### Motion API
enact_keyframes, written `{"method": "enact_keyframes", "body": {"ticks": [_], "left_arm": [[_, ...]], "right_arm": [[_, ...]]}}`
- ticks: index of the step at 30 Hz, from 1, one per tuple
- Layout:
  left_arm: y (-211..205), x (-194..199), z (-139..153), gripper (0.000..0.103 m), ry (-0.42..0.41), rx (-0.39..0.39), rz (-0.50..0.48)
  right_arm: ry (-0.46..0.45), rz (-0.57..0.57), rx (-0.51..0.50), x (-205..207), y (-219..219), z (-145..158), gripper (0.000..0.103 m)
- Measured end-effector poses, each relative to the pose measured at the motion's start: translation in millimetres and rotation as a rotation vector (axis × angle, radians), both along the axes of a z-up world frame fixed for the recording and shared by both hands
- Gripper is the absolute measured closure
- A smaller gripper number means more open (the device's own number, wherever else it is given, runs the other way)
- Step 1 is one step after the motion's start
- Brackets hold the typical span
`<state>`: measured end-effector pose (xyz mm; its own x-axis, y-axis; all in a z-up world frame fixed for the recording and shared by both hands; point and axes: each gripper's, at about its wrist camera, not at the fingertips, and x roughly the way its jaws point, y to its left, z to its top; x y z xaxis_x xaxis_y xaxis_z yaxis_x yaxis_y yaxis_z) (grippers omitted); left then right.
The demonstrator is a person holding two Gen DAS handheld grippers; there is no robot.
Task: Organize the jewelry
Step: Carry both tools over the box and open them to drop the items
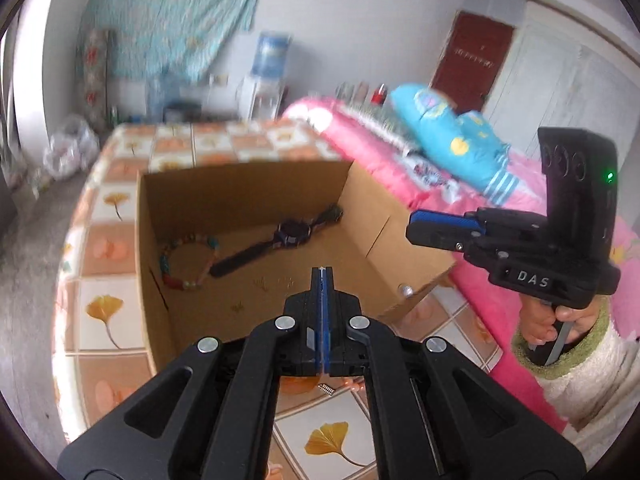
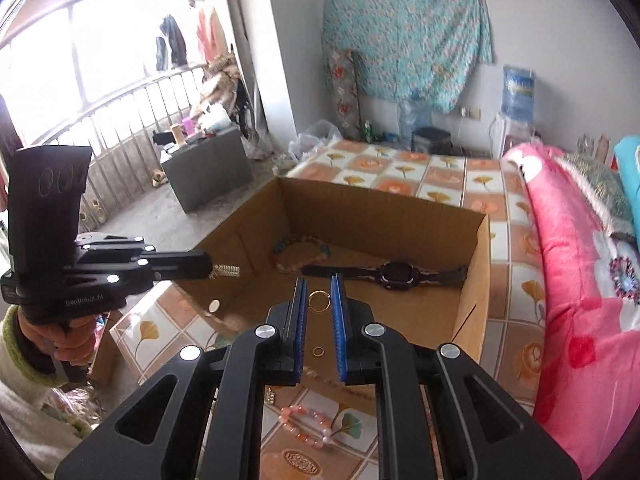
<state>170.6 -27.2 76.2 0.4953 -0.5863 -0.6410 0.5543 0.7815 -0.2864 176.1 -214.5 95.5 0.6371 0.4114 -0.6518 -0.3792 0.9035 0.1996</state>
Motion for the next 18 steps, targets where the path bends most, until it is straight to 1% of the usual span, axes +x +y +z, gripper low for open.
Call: {"method": "enact_keyframes", "body": {"ticks": [2,4,5,7,9,13,17,18], "left_arm": [[-7.7,20.1,-14.6,0.103,0.082,0.013,-0.008],[-13.5,32.8,-27.5,0.103,0.135,0.022,-0.001],[-17.1,36.9,-33.5,0.103,0.154,0.026,-0.012],[-27.2,46.3,-46.6,0.103,0.192,0.063,-0.012],[-33.6,53.7,-55.1,0.103,0.224,0.072,-0.026],[-41.2,67.6,-69.1,0.103,0.287,0.088,-0.019],[-41.3,76.8,-75.9,0.103,0.328,0.064,-0.009],[-41.8,78.6,-78.0,0.101,0.337,0.059,-0.008]], "right_arm": [[0.069,-0.027,-0.008,21.8,-1.3,-12.1,0.091],[0.119,-0.039,-0.022,37.7,-1.4,-24.4,0.091],[0.138,-0.047,-0.035,43.7,-1.8,-30.9,0.091],[0.193,-0.058,-0.05,56.8,-2.1,-44.5,0.091],[0.235,-0.074,-0.069,67.2,-3.5,-56.2,0.091],[0.261,-0.09,-0.094,77.0,-7.0,-68.0,0.091],[0.263,-0.106,-0.094,80.4,-11.3,-71.0,0.091],[0.26,-0.107,-0.096,81.0,-11.7,-71.4,0.091]]}}
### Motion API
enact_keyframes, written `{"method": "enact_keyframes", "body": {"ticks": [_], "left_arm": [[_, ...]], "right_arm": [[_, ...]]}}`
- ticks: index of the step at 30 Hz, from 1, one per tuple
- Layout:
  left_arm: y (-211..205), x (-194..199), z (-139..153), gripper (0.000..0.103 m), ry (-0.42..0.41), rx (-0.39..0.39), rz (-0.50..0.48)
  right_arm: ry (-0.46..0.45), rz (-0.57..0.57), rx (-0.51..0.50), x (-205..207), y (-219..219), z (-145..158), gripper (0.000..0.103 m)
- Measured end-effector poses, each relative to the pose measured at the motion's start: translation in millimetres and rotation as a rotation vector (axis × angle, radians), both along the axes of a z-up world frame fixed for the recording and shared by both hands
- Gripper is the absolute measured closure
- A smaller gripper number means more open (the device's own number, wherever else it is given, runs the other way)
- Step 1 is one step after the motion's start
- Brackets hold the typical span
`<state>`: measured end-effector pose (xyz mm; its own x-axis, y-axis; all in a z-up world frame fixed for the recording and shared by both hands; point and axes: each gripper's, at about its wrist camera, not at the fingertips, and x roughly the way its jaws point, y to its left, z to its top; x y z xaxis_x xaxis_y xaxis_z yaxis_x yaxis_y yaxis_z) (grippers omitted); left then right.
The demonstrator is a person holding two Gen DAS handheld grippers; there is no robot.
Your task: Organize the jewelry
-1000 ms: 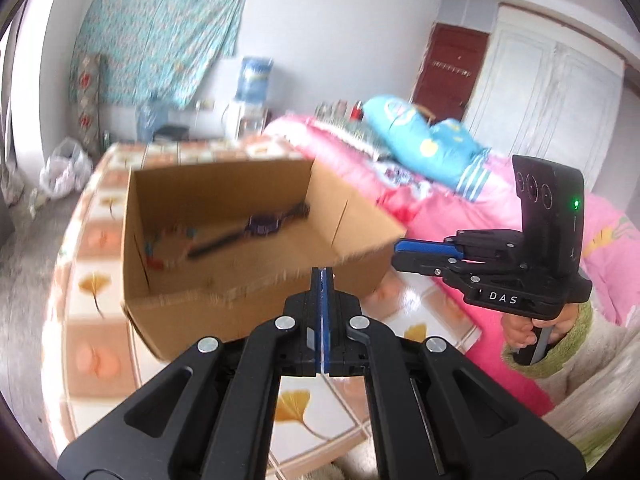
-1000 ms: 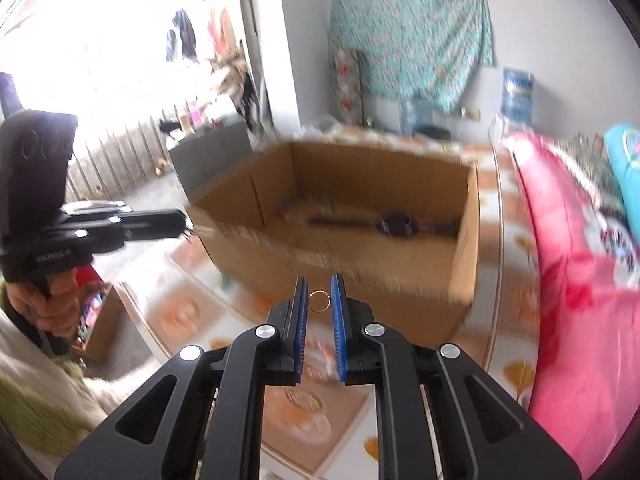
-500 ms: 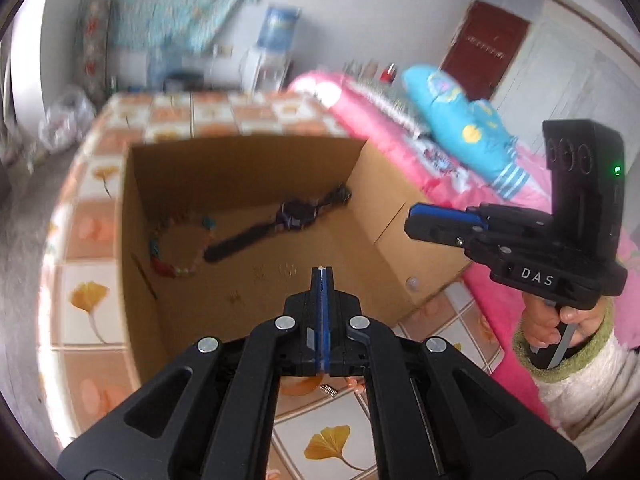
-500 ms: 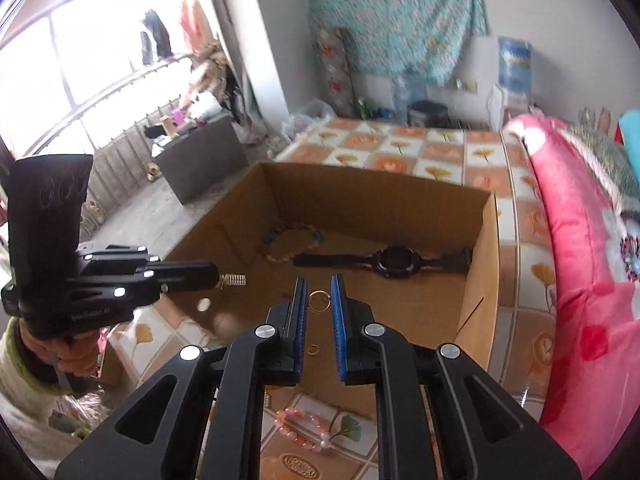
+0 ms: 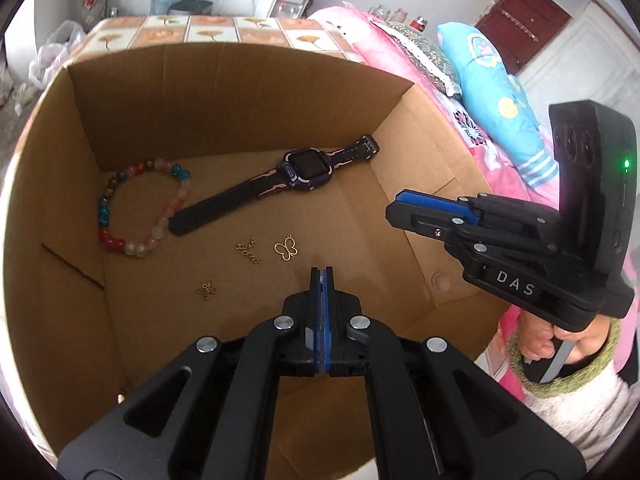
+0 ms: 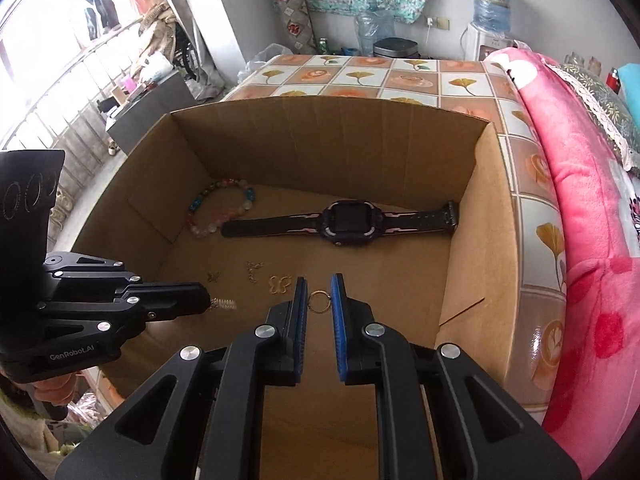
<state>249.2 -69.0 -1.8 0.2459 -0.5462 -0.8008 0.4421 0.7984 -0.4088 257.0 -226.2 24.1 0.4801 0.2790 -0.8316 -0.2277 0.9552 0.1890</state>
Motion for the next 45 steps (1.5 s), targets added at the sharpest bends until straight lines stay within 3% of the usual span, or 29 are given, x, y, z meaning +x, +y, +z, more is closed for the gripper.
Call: {"method": "enact_keyframes", "body": {"ticks": [1,3,4,11,24,26,29,32,34,38,45], "left_arm": [[0.3,0.7,-1.5,0.098,0.004,0.0,0.002],[1.5,2.3,-4.3,0.078,0.012,0.004,0.014],[2.7,2.9,-5.4,0.075,0.014,0.001,0.023],[11.2,1.1,-2.0,0.073,0.006,-0.03,0.06],[35.8,-33.3,48.4,0.054,-0.154,-0.036,0.102],[43.0,-48.9,59.7,0.049,-0.201,-0.034,0.107],[54.4,-75.2,75.3,0.041,-0.271,-0.021,0.11],[65.8,-102.2,85.7,0.032,-0.344,0.005,0.105],[74.4,-124.7,87.7,0.027,-0.381,0.018,0.091],[79.4,-158.2,70.7,0.021,-0.354,0.072,0.068],[58.6,-163.3,-14.2,0.021,-0.152,0.237,0.083]], "right_arm": [[-0.004,0.005,0.001,-0.5,0.8,0.8,0.091],[-0.016,0.01,-0.01,-1.0,2.3,2.9,0.09],[-0.023,0.012,-0.023,-2.1,3.4,3.4,0.09],[-0.042,-0.008,-0.006,-3.7,-1.5,6.8,0.09],[-0.161,-0.054,0.134,-43.4,-26.0,56.1,0.088],[-0.196,-0.059,0.153,-60.5,-32.8,66.3,0.076],[-0.236,-0.073,0.156,-86.9,-41.1,75.1,0.066],[-0.242,-0.088,0.161,-112.3,-50.7,75.4,0.049],[-0.235,-0.104,0.157,-129.8,-54.7,71.0,0.045],[-0.167,-0.14,0.136,-152.4,-54.2,48.8,0.039],[0.026,-0.183,0.041,-157.6,-23.2,-12.7,0.039]]}}
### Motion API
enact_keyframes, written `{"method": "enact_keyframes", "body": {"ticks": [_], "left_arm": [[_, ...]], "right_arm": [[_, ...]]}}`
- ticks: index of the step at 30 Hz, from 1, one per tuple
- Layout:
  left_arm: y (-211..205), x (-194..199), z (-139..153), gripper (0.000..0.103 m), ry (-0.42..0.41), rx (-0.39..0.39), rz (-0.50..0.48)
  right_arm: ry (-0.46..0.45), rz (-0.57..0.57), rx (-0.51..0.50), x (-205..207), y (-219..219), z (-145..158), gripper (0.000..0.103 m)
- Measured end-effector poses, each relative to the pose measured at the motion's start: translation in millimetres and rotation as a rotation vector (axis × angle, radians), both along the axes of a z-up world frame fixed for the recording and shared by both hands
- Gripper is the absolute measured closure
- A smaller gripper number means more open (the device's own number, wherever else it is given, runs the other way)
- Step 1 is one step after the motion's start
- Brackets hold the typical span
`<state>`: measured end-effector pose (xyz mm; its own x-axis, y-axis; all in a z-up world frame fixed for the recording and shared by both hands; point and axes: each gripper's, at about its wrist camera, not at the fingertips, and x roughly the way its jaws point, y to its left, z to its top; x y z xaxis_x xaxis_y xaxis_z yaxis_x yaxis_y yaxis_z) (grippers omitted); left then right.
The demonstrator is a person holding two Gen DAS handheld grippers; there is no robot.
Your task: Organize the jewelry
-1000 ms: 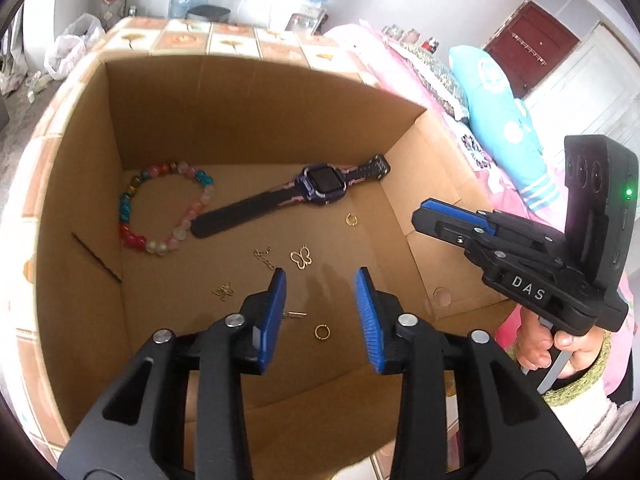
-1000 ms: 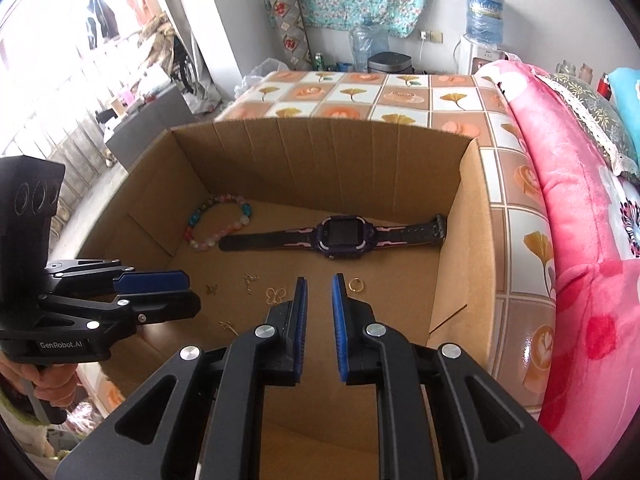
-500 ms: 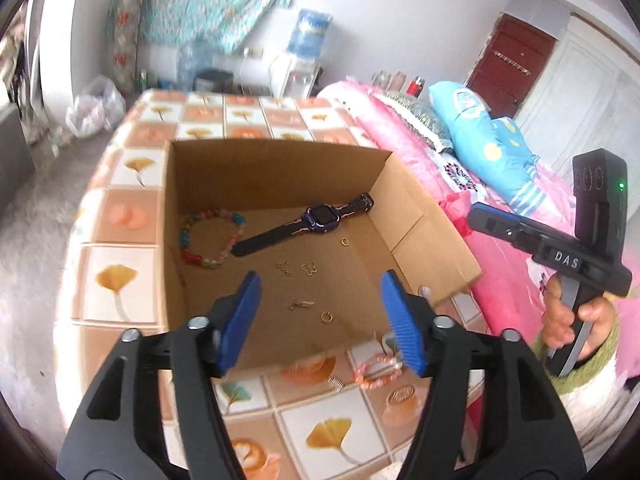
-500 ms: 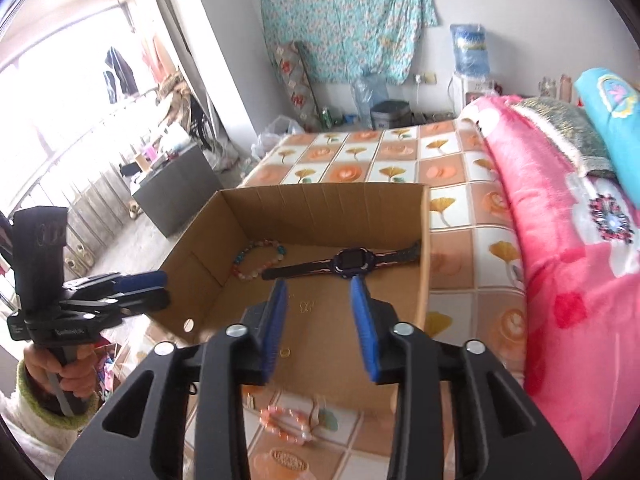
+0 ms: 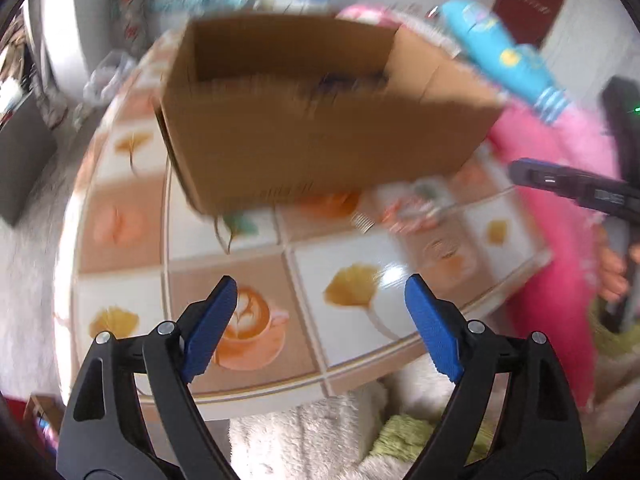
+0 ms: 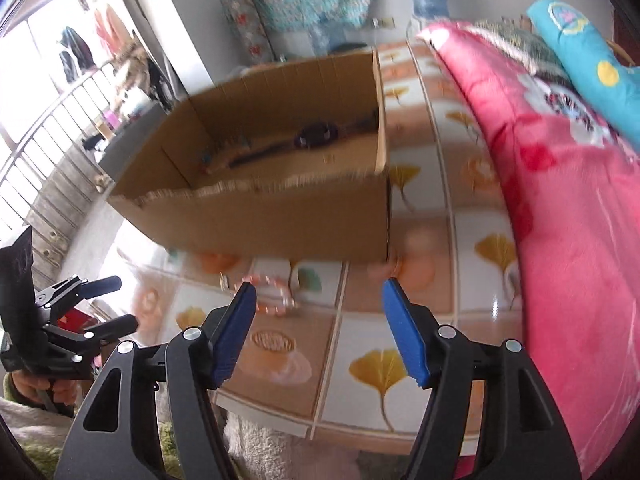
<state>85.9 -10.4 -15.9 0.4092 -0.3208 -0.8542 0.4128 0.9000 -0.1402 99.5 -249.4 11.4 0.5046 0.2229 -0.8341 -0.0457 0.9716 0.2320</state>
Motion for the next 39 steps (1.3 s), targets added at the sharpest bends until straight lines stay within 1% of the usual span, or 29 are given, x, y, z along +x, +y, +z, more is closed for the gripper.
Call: {"method": "enact_keyframes", "body": {"ticks": [3,4,6,8,12,14,18,19,23,31,39], "left_arm": [[-5.9,9.7,-22.0,0.021,0.046,0.065,0.047],[-6.0,11.4,-25.1,0.021,0.049,0.074,0.056],[-7.7,15.0,-31.7,0.021,0.062,0.104,0.081],[-10.4,14.7,-33.5,0.019,0.049,0.129,0.091],[-18.4,11.9,-36.3,0.016,0.03,0.181,0.08],[-19.9,11.0,-36.4,0.014,0.029,0.181,0.084],[-22.5,9.1,-38.1,0.009,0.024,0.18,0.08],[-22.0,8.2,-38.5,0.009,0.022,0.179,0.082],[-21.4,8.3,-37.7,0.008,0.016,0.175,0.098],[-31.8,0.4,-39.1,0.008,-0.002,0.168,0.112],[-31.0,-1.8,-38.5,0.008,-0.004,0.167,0.114]], "right_arm": [[0.045,-0.002,-0.036,-0.2,10.5,-15.1,0.038],[0.06,-0.01,-0.061,0.6,14.0,-20.4,0.034],[0.075,-0.014,-0.111,1.5,18.4,-27.6,0.031],[0.095,-0.018,-0.157,3.0,22.5,-34.1,0.026],[0.138,0.014,-0.197,4.3,31.4,-47.7,0.025],[0.149,0.021,-0.206,4.1,33.2,-52.2,0.021],[0.172,0.026,-0.239,4.4,35.3,-61.1,0.019],[0.167,0.024,-0.248,4.1,34.9,-62.3,0.014],[0.168,0.017,-0.237,6.2,28.5,-67.4,0.007],[0.175,0.064,-0.229,7.6,27.0,-70.6,0.007],[0.165,0.069,-0.218,7.3,25.7,-71.2,0.006]]}}
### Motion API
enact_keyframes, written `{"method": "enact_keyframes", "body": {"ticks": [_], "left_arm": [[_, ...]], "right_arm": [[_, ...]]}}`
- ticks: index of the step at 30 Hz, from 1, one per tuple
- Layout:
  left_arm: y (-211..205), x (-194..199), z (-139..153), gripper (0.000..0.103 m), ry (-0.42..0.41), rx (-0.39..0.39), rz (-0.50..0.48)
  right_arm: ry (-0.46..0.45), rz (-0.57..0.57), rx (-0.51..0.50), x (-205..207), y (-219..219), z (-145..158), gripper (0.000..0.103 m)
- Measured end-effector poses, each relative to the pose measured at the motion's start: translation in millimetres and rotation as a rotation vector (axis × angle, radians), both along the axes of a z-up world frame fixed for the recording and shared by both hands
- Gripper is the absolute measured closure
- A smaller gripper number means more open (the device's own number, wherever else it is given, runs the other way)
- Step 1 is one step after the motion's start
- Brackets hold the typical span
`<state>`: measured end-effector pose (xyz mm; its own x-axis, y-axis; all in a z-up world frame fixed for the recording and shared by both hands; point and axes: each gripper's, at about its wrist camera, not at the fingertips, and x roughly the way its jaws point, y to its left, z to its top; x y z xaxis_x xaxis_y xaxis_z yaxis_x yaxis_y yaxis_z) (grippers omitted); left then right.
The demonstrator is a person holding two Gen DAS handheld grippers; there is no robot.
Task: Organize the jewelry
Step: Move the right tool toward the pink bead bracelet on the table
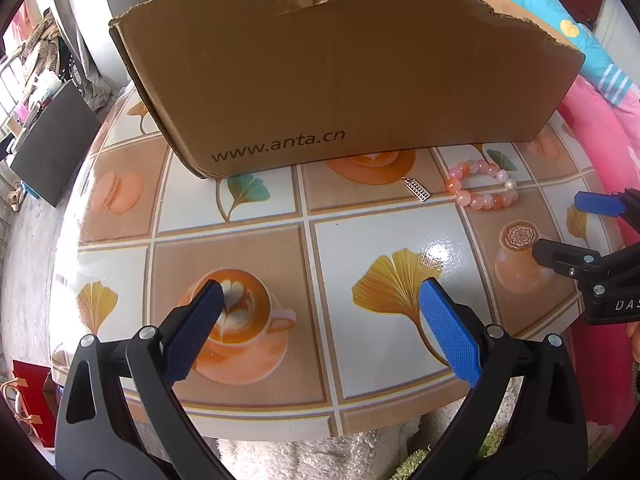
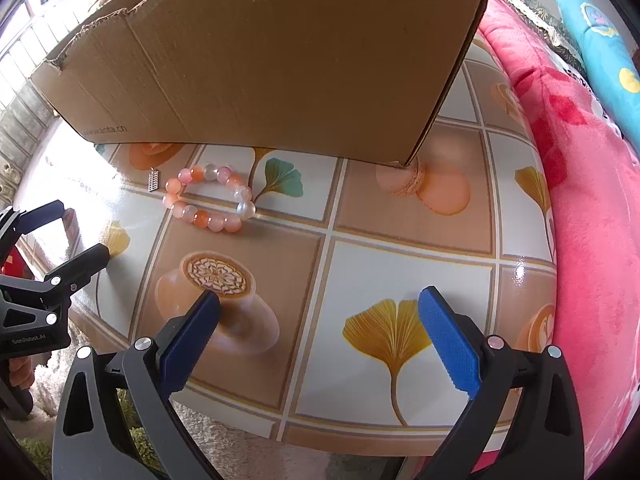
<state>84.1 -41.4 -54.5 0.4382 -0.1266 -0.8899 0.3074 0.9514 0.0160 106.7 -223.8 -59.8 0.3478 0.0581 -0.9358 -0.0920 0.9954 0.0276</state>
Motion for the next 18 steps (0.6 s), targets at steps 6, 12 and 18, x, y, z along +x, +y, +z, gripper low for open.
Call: {"method": "enact_keyframes", "body": {"ticks": [6,12,18], "left_arm": [[0.7,0.3,-0.2,0.008,0.0,0.0,0.0],[1.2,0.6,-0.2,0.008,0.0,0.0,-0.001],[1.3,0.5,-0.2,0.008,0.0,0.0,-0.002]], "right_arm": [[0.0,0.004,0.002,2.8,0.7,1.2,0.006],[-0.019,0.009,0.001,-2.6,0.7,1.0,0.006],[-0.015,0.015,-0.005,-4.1,-0.6,0.3,0.006]]}}
